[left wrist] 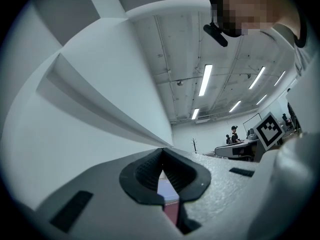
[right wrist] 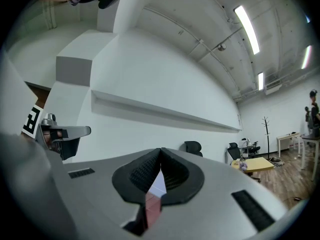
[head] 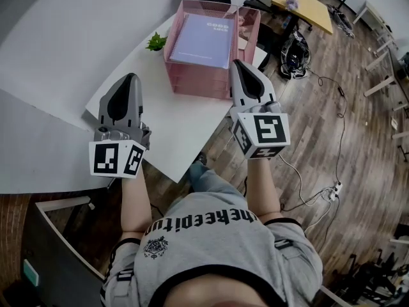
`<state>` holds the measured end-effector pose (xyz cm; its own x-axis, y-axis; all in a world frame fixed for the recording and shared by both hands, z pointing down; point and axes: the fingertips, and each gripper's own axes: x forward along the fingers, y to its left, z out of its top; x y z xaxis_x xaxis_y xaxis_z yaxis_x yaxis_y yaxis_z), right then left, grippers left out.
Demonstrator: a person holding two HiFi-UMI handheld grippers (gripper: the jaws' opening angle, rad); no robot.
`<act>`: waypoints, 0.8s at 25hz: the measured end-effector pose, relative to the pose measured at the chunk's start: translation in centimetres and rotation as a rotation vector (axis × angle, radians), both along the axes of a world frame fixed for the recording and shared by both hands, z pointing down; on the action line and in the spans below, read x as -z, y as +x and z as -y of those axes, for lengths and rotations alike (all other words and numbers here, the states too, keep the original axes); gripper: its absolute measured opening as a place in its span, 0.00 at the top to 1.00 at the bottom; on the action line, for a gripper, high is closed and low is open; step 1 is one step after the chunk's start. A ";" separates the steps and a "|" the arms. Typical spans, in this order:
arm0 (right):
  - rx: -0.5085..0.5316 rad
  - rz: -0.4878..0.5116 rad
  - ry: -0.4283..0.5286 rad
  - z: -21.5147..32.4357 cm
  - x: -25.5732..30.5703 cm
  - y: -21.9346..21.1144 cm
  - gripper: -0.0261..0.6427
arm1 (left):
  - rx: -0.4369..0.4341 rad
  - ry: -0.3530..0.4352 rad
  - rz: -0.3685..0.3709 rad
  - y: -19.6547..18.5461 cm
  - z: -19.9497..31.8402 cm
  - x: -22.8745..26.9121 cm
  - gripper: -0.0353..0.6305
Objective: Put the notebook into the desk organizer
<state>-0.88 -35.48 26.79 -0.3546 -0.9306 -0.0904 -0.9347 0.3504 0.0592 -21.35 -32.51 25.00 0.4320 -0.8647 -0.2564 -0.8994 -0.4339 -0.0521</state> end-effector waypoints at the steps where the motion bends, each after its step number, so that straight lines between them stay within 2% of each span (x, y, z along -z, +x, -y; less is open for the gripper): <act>1: -0.005 0.003 0.008 -0.4 0.2 0.3 0.96 | -0.001 0.001 0.001 0.2 -0.2 0.0 0.94; 11: -0.052 0.040 0.059 -3.9 0.9 2.7 0.96 | -0.015 0.001 0.003 1.5 -2.3 0.0 0.94; 20: -0.051 0.038 0.072 -5.3 1.2 2.8 0.96 | -0.011 0.005 0.000 1.7 -3.6 0.1 0.94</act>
